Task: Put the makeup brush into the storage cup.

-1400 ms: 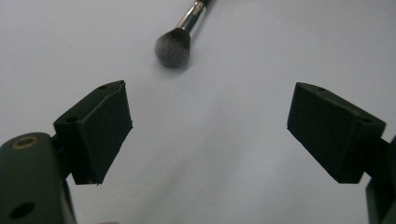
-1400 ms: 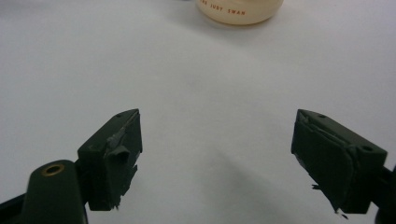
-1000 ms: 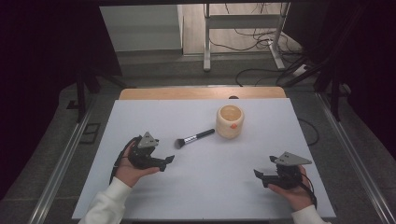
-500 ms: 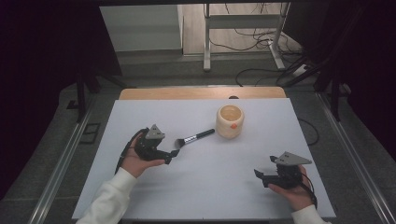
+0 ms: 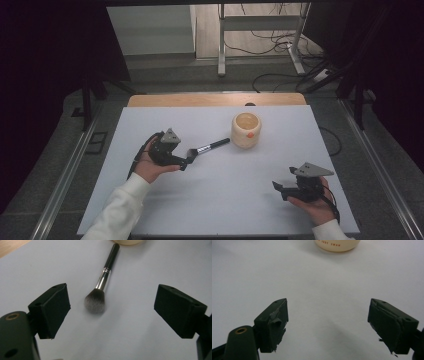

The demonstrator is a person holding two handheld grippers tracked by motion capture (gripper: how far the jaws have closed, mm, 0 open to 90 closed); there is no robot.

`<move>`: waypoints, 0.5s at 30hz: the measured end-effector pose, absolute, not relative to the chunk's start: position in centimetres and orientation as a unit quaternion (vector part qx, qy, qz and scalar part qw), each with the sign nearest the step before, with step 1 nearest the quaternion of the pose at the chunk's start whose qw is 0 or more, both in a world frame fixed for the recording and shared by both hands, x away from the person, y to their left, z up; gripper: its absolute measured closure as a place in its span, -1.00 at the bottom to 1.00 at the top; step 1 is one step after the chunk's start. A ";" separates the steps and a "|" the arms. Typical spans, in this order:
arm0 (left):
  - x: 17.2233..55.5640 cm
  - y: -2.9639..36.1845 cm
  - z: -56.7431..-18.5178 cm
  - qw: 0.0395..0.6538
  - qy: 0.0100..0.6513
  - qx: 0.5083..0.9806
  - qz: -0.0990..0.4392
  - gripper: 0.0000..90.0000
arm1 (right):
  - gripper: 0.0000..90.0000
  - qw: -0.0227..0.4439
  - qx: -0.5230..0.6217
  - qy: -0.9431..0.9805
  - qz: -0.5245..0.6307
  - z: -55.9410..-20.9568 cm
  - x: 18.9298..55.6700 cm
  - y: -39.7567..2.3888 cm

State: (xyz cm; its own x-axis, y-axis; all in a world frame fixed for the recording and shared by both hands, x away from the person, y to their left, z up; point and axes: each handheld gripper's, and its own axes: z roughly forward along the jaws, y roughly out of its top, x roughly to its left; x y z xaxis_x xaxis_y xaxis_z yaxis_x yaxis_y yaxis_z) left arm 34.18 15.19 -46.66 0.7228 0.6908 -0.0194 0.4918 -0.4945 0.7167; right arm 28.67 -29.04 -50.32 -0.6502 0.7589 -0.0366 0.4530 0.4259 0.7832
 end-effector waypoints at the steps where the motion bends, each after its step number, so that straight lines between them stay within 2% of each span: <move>1: 34.4 15.2 -46.7 0.364 0.350 0.852 0.134 -0.69 | -0.61 0.198 0.368 0.821 0.388 -50.3 28.7 -29.1; 15: 36.0 14.7 -46.7 0.372 0.346 0.853 0.120 -0.70 | -0.62 0.199 0.365 0.820 0.394 -50.2 28.6 -29.1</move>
